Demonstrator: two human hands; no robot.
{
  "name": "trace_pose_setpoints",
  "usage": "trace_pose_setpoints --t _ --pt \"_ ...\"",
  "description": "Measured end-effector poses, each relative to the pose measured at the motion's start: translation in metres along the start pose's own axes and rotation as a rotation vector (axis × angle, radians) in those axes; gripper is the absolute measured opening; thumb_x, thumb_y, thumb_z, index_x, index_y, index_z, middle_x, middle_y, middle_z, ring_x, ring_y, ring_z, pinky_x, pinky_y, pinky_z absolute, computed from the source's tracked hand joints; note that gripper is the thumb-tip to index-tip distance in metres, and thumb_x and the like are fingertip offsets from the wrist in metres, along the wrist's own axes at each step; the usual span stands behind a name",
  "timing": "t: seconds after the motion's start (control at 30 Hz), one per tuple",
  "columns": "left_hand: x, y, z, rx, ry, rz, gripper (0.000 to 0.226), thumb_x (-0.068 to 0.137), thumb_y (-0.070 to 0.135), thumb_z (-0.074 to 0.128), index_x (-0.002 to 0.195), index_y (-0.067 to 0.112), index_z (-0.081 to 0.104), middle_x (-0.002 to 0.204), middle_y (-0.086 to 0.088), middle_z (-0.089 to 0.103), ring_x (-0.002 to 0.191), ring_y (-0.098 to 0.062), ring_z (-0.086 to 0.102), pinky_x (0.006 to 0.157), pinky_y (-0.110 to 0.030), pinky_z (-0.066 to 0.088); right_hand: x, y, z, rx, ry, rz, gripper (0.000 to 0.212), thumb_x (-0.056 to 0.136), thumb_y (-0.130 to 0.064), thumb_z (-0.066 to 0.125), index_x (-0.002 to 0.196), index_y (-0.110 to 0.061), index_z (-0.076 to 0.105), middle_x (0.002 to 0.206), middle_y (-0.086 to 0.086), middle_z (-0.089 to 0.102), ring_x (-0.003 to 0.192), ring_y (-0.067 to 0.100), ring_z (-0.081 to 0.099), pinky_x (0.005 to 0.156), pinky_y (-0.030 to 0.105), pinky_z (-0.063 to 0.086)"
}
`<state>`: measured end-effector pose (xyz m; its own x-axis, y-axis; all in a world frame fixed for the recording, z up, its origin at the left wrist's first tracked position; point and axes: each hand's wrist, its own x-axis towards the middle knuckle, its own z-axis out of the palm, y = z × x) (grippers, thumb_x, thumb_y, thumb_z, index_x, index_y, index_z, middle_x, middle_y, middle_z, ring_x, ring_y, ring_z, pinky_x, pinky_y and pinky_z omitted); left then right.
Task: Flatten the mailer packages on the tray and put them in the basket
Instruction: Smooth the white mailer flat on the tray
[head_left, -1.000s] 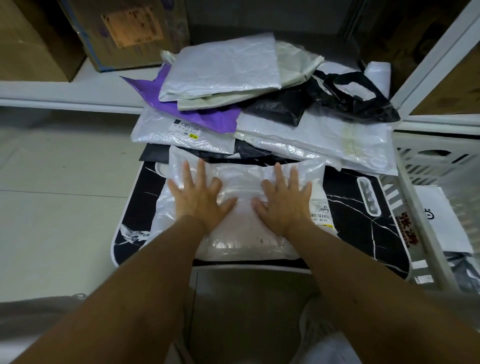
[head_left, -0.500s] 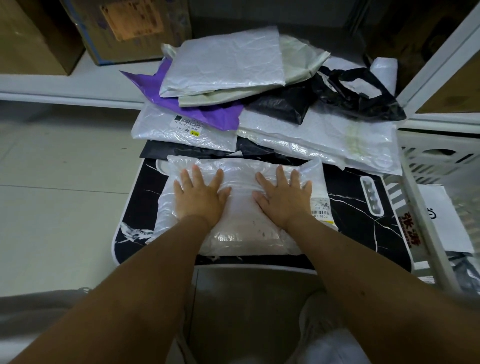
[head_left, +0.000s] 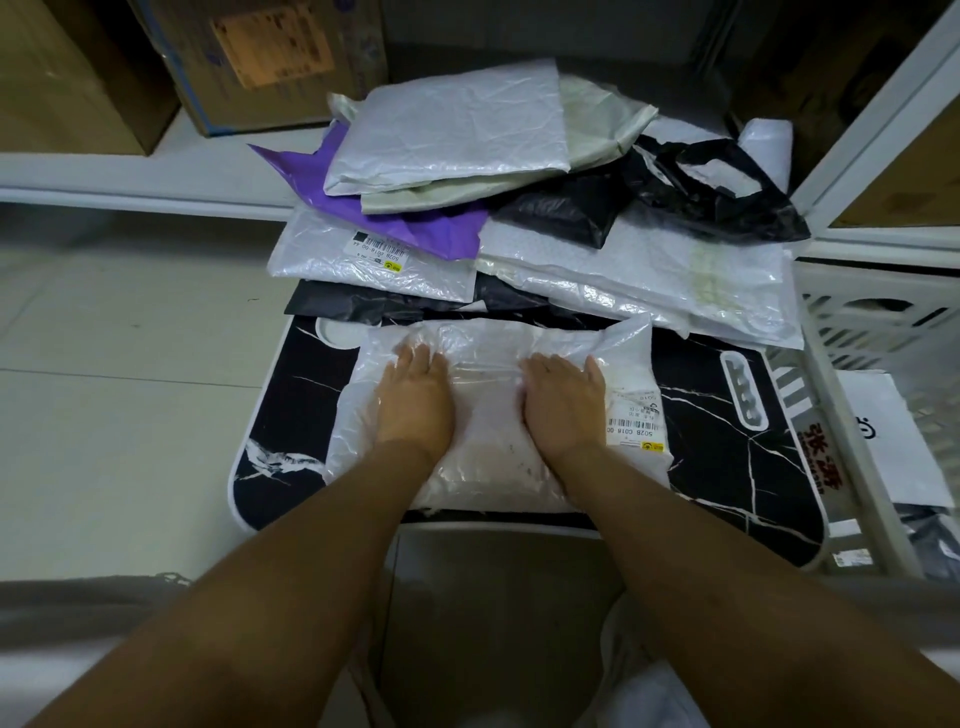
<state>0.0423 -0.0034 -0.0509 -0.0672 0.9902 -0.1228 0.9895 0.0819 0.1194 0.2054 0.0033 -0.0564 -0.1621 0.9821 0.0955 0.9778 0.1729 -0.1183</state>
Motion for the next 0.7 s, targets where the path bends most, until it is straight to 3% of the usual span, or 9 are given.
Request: trace_pose_setpoints --t 0.1,0.2,0.27,0.47,0.7 --pt "-0.015 0.022 -0.013 0.016 -0.058 -0.123 0.067 0.098 0.054 0.013 0.151 0.013 0.016 0.160 -0.014 -0.004 0.146 -0.034 -0.012 0.112 -0.062 -0.002 0.003 -0.010 -0.014 0.200 -0.134 0.149 0.038 0.098 -0.037 0.029 0.120 -0.025 0.057 0.127 -0.006 0.056 0.132 0.019 0.040 0.115 0.055 0.010" --pt "-0.041 0.035 -0.005 0.032 -0.111 -0.080 0.064 0.095 0.058 0.001 0.151 0.030 -0.011 0.157 -0.010 -0.022 0.142 -0.040 -0.021 0.109 -0.068 0.000 -0.014 -0.024 -0.020 0.165 -0.306 0.225 0.051 0.100 -0.046 0.016 0.148 -0.034 0.025 0.158 0.003 0.021 0.149 0.028 0.004 0.112 0.064 -0.002" --pt "-0.054 0.030 0.008 0.051 -0.130 -0.082 0.061 0.094 0.058 -0.001 0.149 0.035 -0.018 0.157 -0.009 -0.024 0.141 -0.042 -0.022 0.108 -0.069 -0.001 -0.035 -0.029 -0.016 0.064 -0.297 0.196 0.054 0.101 -0.047 0.012 0.153 -0.036 0.008 0.163 0.004 0.002 0.148 0.030 -0.009 0.111 0.065 -0.006" --pt "-0.071 0.018 0.021 0.009 -0.022 -0.018 0.062 0.094 0.055 0.000 0.149 0.033 -0.016 0.158 -0.009 -0.021 0.142 -0.039 -0.023 0.112 -0.064 -0.002 -0.055 -0.025 -0.008 -0.022 -0.196 0.094 0.062 0.095 -0.059 0.008 0.153 -0.036 0.005 0.163 0.005 0.002 0.148 0.031 -0.008 0.112 0.063 -0.005" --pt "-0.058 -0.004 0.014 0.044 -0.086 0.082 0.072 0.087 0.072 0.008 0.148 0.040 -0.013 0.158 -0.010 -0.019 0.143 -0.040 -0.020 0.113 -0.063 0.000 -0.045 -0.014 -0.008 0.033 -0.260 -0.022 0.064 0.096 -0.060 0.015 0.152 -0.037 -0.005 0.162 0.002 -0.009 0.149 0.023 -0.009 0.116 0.059 -0.001"
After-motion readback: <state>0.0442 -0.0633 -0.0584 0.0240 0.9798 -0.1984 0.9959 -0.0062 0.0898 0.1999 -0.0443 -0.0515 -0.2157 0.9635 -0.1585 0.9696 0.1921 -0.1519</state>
